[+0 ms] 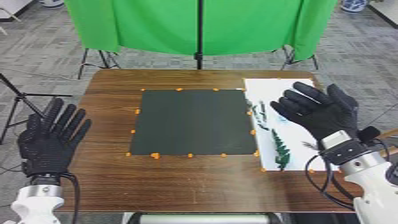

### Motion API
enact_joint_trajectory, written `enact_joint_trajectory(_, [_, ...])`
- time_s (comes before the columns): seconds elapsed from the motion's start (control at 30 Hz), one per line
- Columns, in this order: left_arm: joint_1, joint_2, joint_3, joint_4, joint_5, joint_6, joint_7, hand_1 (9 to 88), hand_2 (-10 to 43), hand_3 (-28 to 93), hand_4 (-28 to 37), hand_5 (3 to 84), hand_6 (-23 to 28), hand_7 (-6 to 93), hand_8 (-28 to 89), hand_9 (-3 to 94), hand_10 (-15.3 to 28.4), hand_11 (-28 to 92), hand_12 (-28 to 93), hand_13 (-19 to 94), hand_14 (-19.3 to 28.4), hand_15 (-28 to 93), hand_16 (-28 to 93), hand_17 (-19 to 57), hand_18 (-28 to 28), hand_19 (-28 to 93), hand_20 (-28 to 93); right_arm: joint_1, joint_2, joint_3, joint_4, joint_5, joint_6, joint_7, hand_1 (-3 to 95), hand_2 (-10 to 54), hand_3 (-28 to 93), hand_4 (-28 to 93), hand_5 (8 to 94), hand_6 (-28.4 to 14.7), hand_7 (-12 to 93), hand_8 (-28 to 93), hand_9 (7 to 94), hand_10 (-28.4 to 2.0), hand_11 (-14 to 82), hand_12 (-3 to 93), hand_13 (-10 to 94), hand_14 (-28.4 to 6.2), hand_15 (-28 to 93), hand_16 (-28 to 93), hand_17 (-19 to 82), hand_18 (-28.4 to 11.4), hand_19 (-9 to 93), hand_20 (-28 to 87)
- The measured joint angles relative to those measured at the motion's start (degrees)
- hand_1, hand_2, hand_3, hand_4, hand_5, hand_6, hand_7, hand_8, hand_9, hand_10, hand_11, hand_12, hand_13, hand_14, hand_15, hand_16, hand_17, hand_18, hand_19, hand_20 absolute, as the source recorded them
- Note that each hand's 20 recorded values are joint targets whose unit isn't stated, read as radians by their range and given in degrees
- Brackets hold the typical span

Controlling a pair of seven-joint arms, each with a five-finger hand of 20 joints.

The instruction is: Arrange flowers

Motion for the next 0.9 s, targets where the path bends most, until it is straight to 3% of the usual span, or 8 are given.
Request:
enact_joint_trajectory(0.07, [0.1,0.0,-0.24,-0.21,0.69,-0.21,-0.22,24.2,11.0,73,-28.3,38.2,4.0,12.4,-10,34.3,12.3,15,8,25,11.4,19,-5,-3.3,10.4,18,10,0.0,0.0,-0.06,-0.01,-0.13,0.18,0.07,23.2,5.3,78,-19,55.9,-1.7,26,-7,54.8,-17.3,8.2,21.5,46,-14.0,27,23,14,-17.8,31,22])
enact_joint_trajectory(0.27, [0.4,-0.02,-1.12,-0.67,1.09,-1.09,-1.28,24.1,11.1,73,-28.3,38.4,4.2,12.2,-10,34.3,12.4,15,8,26,11.3,19,-5,-3.3,10.5,18,10,0.01,0.02,-0.07,-0.09,-0.84,0.66,0.16,23.3,5.3,78,-19,55.9,-1.7,26,-7,54.8,-17.4,8.3,21.5,46,-14.1,27,23,14,-17.9,32,22])
enact_joint_trajectory(0.63, [1.01,-0.21,-1.9,-0.85,1.04,-1.07,-1.28,24.4,11.0,73,-28.3,38.5,4.3,12.1,-10,34.3,12.5,15,8,26,10.9,19,-5,-3.3,10.6,18,10,0.09,0.75,-0.3,-1.14,-3.73,5.16,0.91,23.8,3.7,78,-19,56.6,-2.2,28,-7,55.9,-17.8,10.2,21.7,46,-14.4,29,23,14,-18.5,33,22])
enact_joint_trajectory(0.77, [1.18,-0.37,-2.32,-0.95,0.92,-1.06,-1.02,24.5,10.9,73,-28.3,38.6,4.3,12.1,-10,34.4,12.5,15,8,26,10.8,19,-5,-3.3,10.5,18,10,0.43,2.25,-0.65,-2.29,-13.94,6.56,2.58,23.0,3.8,78,-20,56.3,-2.7,28,-8,55.8,-18.2,10.9,21.6,46,-14.8,30,22,14,-19.0,34,22])
enact_joint_trajectory(0.9, [1.23,-0.51,-2.34,-0.96,0.55,-1.07,-0.7,24.6,10.9,73,-28.3,38.6,4.3,12.2,-10,34.4,12.5,15,8,26,10.8,19,-5,-3.3,10.6,18,10,0.76,5.14,-2.25,-4.83,-30.01,7.61,8.52,22.7,4.1,78,-20,55.8,-3.1,29,-8,55.1,-18.7,11.4,21.3,43,-15.7,29,22,14,-19.5,35,22])
